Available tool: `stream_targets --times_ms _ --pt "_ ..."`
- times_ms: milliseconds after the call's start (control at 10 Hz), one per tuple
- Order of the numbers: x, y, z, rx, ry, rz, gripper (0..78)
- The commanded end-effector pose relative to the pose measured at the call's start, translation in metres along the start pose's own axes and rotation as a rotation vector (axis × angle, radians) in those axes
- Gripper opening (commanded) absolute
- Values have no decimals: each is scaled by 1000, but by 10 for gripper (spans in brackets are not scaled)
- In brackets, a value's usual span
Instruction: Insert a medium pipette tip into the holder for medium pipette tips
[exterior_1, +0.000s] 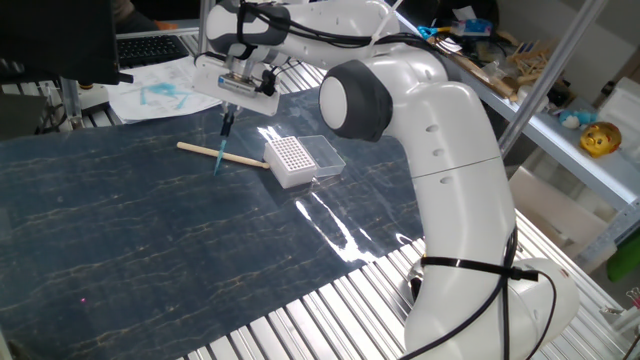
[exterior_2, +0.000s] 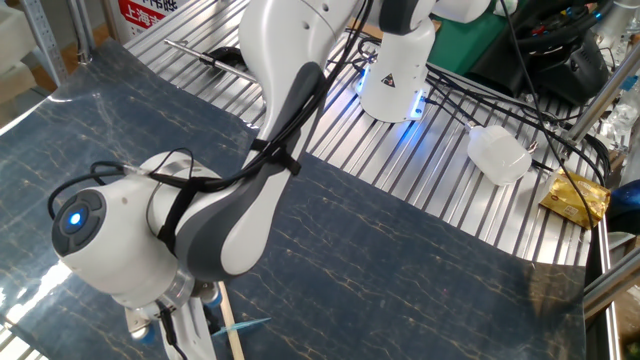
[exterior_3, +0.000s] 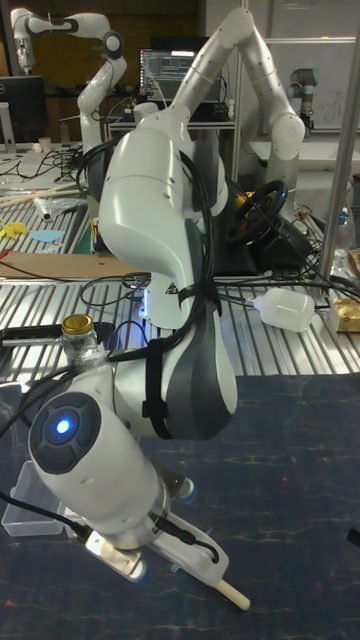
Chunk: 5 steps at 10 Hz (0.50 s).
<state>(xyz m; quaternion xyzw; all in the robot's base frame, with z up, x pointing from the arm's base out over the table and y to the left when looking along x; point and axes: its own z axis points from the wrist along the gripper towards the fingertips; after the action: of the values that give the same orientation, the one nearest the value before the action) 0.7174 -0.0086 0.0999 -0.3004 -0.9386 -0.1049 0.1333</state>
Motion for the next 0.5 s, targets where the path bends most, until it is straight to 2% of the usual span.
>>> stream_targets --times_ms 100,500 --pt "-3 2 1 -1 -2 4 0" --pt "-6 3 6 7 -1 -1 0"
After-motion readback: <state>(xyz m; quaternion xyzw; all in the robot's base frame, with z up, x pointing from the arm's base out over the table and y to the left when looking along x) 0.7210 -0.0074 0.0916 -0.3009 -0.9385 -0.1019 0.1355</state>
